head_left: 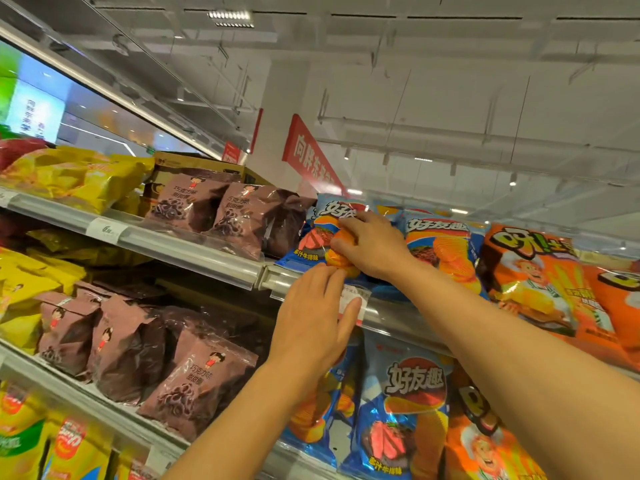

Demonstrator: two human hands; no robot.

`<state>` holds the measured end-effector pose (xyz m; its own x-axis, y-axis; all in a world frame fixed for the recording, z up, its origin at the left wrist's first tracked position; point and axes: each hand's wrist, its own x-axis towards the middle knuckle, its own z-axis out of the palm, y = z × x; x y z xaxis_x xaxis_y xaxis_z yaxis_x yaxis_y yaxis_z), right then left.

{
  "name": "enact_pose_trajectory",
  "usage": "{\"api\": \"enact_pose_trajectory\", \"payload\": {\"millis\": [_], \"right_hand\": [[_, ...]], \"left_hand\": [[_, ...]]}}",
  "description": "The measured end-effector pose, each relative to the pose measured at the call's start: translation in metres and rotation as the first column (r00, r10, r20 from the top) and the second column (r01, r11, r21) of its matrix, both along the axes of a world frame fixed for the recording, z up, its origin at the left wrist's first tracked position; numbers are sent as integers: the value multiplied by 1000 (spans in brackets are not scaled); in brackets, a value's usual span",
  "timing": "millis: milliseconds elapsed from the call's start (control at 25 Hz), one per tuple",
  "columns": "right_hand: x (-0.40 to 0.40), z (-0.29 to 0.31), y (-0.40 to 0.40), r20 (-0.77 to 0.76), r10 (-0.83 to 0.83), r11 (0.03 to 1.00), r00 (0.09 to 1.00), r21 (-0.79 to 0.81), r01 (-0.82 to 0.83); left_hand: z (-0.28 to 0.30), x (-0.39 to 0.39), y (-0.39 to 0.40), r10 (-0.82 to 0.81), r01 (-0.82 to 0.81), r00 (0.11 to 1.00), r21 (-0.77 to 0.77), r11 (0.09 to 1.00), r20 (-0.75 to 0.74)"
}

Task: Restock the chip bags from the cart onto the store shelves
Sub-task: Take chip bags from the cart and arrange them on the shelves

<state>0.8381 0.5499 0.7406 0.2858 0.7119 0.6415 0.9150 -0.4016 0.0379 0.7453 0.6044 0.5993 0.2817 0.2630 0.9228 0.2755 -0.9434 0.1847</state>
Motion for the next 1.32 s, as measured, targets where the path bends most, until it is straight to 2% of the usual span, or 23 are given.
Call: {"api": "enact_pose_trajectory", "payload": {"millis": [40,80,200,280,440,560,680,760,920,1000,1120,1320], "right_hand": [[-1,1,-5,-35,5,998,999,-61,-7],[-1,2,-13,-48,22,999,999,-41,-24],[6,-7,-62,158,-34,975,987,223,-2],[15,-23,-103,136,-92,945,986,325,43],[25,-51,-124,-114,-120,975,986,172,139],[28,-51,-120,-134,-59,990,989,117,75],[33,-39,-131,-164,31,999,986,10,-30],[31,-37,-150,-178,135,990,975,66,-125],[33,-57,-228,-1,240,939,971,255,-232],[46,-72,-284,57,208,928,977,303,-215],[73,-103,-390,34,73,937,997,341,-80],[108,-191,-601,-185,-200,913,962,321,252]], "left_hand": [[0,0,0,-2,2,1000,-10,1000,1],[-1,1,0,-10,10,1000,-19,1000,1],[-1,-1,0,-37,37,999,-35,999,10],[1,0,-3,-44,45,999,-37,998,25],[10,7,-28,-76,76,995,13,997,59],[11,22,-60,-156,156,988,99,983,-3],[11,31,-80,-176,178,983,37,983,-51],[9,33,-92,-178,179,983,20,984,-48],[6,55,-146,-286,286,958,152,946,-22],[-1,77,-193,-378,379,924,220,899,-49],[-25,122,-285,-527,543,840,242,804,-131],[-98,190,-479,-748,789,605,81,609,-273]]}}
